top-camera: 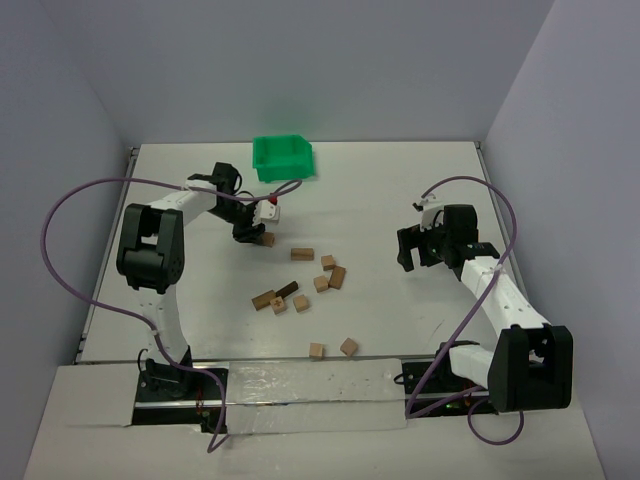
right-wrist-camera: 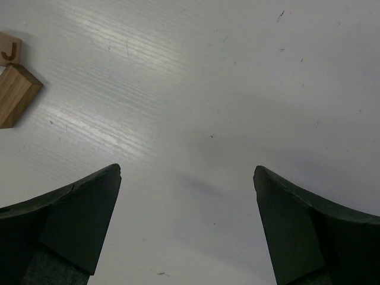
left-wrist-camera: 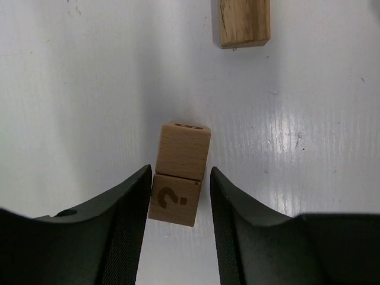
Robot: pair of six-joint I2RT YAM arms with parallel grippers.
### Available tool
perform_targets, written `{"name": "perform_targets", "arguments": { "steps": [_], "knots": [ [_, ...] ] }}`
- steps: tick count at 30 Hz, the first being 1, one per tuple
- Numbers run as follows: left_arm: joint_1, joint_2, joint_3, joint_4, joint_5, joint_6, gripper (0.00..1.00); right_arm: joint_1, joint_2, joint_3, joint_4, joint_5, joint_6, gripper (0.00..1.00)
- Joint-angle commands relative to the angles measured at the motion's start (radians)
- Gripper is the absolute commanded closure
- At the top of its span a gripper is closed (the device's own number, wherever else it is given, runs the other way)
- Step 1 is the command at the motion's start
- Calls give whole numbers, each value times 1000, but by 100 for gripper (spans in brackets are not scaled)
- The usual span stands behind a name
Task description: Build the wood block tower
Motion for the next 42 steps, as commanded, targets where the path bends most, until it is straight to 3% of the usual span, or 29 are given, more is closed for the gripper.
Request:
{"name": "perform_targets", "arguments": {
  "steps": [1,10,20,22,34,39,42],
  "knots": [
    [-11,16,-1,11,20,10,51,-5,4,51,10,8,-9,0],
    [-14,13,-7,10,20,10,60,-6,2,51,10,8,-8,0],
    [-28,-68,-12,18,2,-111,96,-5,-16,51,9,4,-8,0],
    [-33,-107,-22,36,7,-167,99,-5,-23,53,9,1,-7,0],
    [-154,-319,-138,209,-89,-517,100,-5,-59,53,9,-10,-6,0],
    [-167,-325,-171,254,-141,-521,100,-5,-76,47,4,-7,-14,0],
    [-118,-310,-157,213,-132,-447,100,-5,-82,42,4,-7,-18,0]
  ]
}}
